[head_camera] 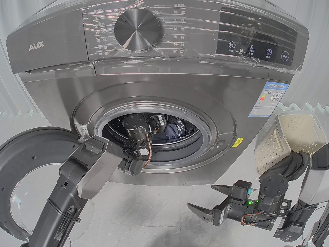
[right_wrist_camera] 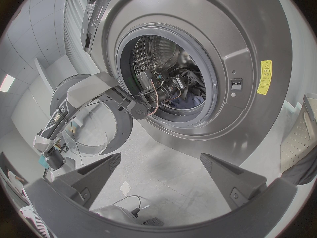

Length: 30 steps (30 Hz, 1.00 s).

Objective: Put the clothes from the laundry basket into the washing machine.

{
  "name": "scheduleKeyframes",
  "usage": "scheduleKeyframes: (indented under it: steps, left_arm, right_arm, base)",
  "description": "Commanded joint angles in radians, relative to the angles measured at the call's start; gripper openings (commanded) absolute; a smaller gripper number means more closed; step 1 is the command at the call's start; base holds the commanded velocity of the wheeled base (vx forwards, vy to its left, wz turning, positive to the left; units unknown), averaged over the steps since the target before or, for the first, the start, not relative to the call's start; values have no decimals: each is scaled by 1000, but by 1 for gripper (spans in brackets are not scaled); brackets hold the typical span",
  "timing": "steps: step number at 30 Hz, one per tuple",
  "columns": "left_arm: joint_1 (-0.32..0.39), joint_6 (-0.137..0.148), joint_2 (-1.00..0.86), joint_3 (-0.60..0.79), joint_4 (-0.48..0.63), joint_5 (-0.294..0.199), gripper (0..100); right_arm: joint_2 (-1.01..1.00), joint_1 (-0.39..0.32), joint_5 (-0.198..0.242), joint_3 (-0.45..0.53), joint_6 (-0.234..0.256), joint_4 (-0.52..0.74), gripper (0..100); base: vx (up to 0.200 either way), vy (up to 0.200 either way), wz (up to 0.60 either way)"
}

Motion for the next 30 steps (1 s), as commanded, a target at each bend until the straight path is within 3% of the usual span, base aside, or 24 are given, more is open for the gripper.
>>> scheduleKeyframes:
  steps: [1,7,14,21,30]
  left_arm:
    - [-10,-16,3,2,0,0,100]
    - [-30,-22,-11,44,-2,0,100]
    - [-65,-16,-102,242,-14,0,100]
    - [-98,-11,-303,608,-48,-4,100]
    - [-180,-9,-499,950,-124,-4,100]
  right_arm:
    - [-3,1,0,-1,0,-1,100]
    - [-6,1,0,0,0,-1,100]
    - [-12,2,0,0,0,-1,100]
    - [-19,4,0,3,0,-1,100]
    - [-33,7,0,19,0,1,100]
  base:
    - [0,0,0]
    - [0,0,0]
    - [0,0,0]
    - [0,0,0]
    - [0,0,0]
